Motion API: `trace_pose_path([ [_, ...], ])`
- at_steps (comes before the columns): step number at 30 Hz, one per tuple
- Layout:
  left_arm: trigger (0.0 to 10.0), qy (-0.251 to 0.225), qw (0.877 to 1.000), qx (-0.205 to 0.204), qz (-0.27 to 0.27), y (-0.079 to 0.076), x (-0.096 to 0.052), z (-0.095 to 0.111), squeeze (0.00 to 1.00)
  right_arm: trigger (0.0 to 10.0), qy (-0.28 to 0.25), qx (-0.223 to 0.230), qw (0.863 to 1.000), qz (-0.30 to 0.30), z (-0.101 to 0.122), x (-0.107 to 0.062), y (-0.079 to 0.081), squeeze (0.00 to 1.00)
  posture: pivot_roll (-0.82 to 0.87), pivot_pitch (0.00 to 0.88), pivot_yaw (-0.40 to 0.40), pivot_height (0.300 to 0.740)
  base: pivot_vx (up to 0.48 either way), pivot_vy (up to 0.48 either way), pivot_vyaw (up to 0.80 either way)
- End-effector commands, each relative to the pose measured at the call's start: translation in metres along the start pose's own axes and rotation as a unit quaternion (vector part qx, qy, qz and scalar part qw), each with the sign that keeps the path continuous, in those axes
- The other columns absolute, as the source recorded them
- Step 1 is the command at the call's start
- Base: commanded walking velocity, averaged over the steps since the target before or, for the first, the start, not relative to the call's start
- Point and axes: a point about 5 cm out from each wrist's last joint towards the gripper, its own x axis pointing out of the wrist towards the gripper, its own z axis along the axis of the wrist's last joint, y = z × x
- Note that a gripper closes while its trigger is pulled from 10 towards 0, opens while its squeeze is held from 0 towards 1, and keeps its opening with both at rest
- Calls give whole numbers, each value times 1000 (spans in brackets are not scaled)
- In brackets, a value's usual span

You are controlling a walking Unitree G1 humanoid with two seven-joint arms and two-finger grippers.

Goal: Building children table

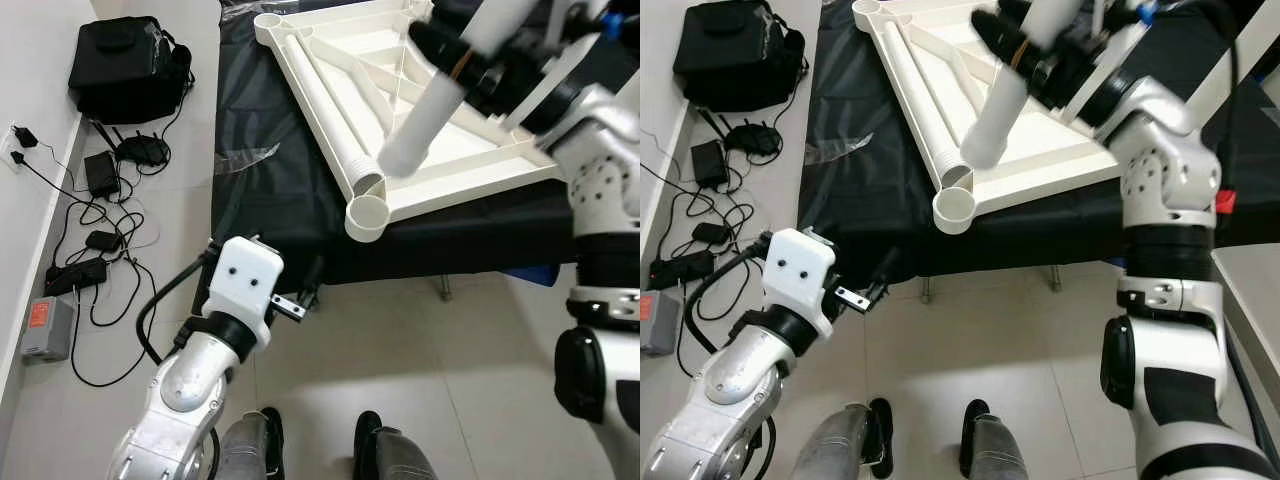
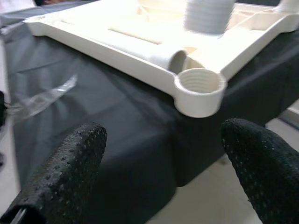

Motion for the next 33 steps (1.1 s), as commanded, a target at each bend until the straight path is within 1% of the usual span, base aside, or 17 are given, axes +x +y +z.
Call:
trace_pose_path([
  [1,10000,10,1000,-2,-1,-3,-5,-2,0,10000,13,1,1000,18,-5,0,4,0,186,295,-27,740,0,0,0],
  [3,10000,15,1000,0,-3,-5,-6,-3,0,10000,31,7,999,43,-14,0,12,0,187,299,-30,740,0,0,0],
  [4,10000,15,1000,0,-3,-5,-6,-3,0,10000,31,7,999,43,-14,0,12,0,187,299,-30,740,0,0,0],
  [6,10000,14,1000,0,-4,-5,-7,-3,0,10000,41,13,997,67,-18,1,18,0,185,302,-32,740,0,0,0],
  [13,10000,14,1000,-4,-6,-9,-9,-2,0,10000,47,8,994,96,-24,3,26,0,177,311,-34,740,0,0,0],
  [16,10000,14,1000,-5,-8,-10,-9,-2,0,10000,47,-1,994,98,-23,4,26,0,177,311,-34,740,0,0,0],
  [20,10000,15,1000,-2,-7,-10,-10,-3,0,10000,34,-12,997,74,-12,6,17,0,179,323,-36,740,0,0,0],
  [28,10000,18,1000,-3,-7,-10,-11,-3,0,10000,22,-8,997,78,-7,6,17,0,176,326,-30,740,0,0,0],
  [29,10000,17,1000,-3,-9,-11,-11,-3,0,10000,15,-2,997,70,-7,6,16,0,177,329,-23,740,0,0,0],
  [32,10000,16,1000,-3,-11,-11,-11,-3,0,10000,8,-3,998,60,-7,7,15,0,179,333,-22,740,0,0,0],
  [33,10000,16,1000,-3,-13,-11,-11,-2,0,10000,3,-1,999,45,-6,9,13,0,175,334,-16,740,0,0,0],
])
